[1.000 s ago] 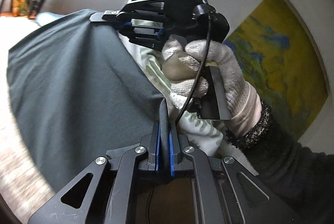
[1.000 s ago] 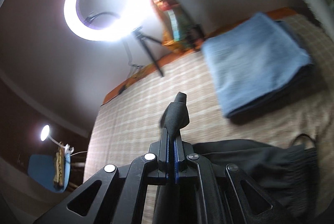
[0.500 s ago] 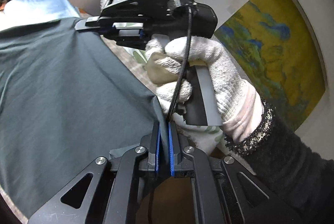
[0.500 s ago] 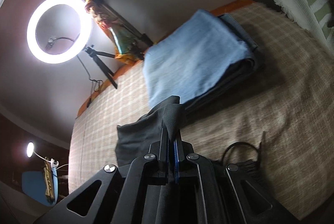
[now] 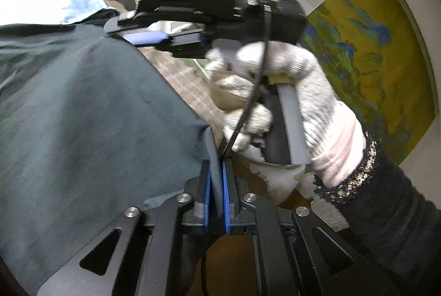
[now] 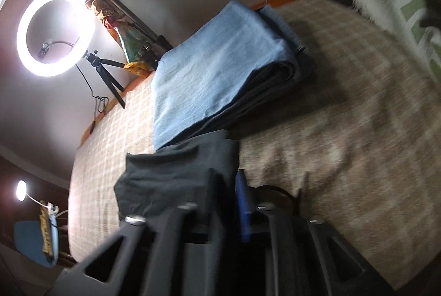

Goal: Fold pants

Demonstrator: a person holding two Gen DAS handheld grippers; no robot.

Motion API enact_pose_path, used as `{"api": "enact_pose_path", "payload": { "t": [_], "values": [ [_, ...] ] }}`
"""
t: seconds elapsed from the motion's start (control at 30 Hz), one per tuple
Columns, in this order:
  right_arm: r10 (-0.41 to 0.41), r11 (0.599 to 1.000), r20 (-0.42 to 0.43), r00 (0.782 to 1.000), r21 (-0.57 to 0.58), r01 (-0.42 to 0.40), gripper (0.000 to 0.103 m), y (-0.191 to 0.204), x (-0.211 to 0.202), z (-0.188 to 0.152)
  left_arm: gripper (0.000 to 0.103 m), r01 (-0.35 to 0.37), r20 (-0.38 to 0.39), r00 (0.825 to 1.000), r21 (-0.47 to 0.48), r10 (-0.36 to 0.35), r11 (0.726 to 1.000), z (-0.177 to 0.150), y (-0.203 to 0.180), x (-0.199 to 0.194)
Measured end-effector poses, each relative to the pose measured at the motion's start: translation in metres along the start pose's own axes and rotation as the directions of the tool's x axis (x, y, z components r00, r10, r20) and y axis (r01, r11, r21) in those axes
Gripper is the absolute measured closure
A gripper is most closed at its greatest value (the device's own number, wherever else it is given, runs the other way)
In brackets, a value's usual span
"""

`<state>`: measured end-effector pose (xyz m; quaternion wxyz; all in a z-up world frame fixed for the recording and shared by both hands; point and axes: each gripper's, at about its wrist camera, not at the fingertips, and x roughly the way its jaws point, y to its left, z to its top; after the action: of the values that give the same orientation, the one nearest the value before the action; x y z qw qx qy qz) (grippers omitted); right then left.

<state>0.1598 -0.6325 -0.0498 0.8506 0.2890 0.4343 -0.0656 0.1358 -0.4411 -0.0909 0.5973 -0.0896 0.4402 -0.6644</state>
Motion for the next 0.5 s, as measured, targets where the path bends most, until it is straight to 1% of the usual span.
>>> {"api": "enact_pose_path", "payload": {
  "t": [0.03,0.07,0.13,0.2,0.23,0.3,0.37,0.4,0.43,0.5],
  "values": [
    [-0.007,1.0,0.007,1.0,-0.006,0.007,0.069,0.001,-0.006,-0.002,0.088,0.007,-0.005,1.0,0.001,-0.007,1.0,-0.001,-0.001,-0.001],
    [-0.014,1.0,0.015,1.0,-0.012,0.015,0.067,0.001,-0.013,-0.004,0.086,0.007,-0.007,1.0,0.005,-0.007,1.0,-0.001,-0.003,-0.001],
    [-0.042,0.999,0.04,0.998,-0.026,0.043,0.065,0.001,-0.029,-0.008,0.068,0.012,-0.024,1.0,0.006,-0.012,1.0,-0.002,-0.008,-0.001],
    [-0.048,0.998,0.065,0.997,-0.034,0.05,0.065,0.002,-0.044,-0.013,0.057,0.012,-0.046,0.999,0.007,-0.011,1.0,-0.003,-0.018,-0.001],
    [-0.046,0.998,0.082,0.996,-0.037,0.049,0.064,0.004,-0.054,-0.017,0.056,0.012,-0.058,0.998,0.011,-0.011,1.0,-0.005,-0.021,-0.005],
    [-0.056,0.997,0.116,0.992,-0.047,0.062,0.059,0.009,-0.073,-0.028,0.056,0.016,-0.056,0.998,0.015,-0.015,1.0,-0.008,-0.023,-0.018],
    [-0.064,0.995,0.135,0.989,-0.068,0.074,0.046,0.017,-0.084,-0.04,0.056,0.029,-0.041,0.999,0.014,-0.028,0.999,-0.01,-0.025,-0.042],
    [-0.067,0.994,0.141,0.988,-0.078,0.079,0.044,0.02,-0.088,-0.048,0.056,0.032,-0.031,0.999,0.014,-0.032,0.999,-0.012,-0.024,-0.054],
    [-0.07,0.993,0.142,0.987,-0.087,0.083,0.043,0.024,-0.092,-0.058,0.056,0.034,-0.011,0.999,0.024,-0.034,0.999,-0.015,-0.024,-0.075],
    [-0.091,0.989,0.129,0.987,-0.108,0.105,0.043,0.03,-0.092,-0.082,0.055,0.006,0.011,1.0,0.045,-0.006,0.999,-0.019,-0.025,-0.1]
  ]
}}
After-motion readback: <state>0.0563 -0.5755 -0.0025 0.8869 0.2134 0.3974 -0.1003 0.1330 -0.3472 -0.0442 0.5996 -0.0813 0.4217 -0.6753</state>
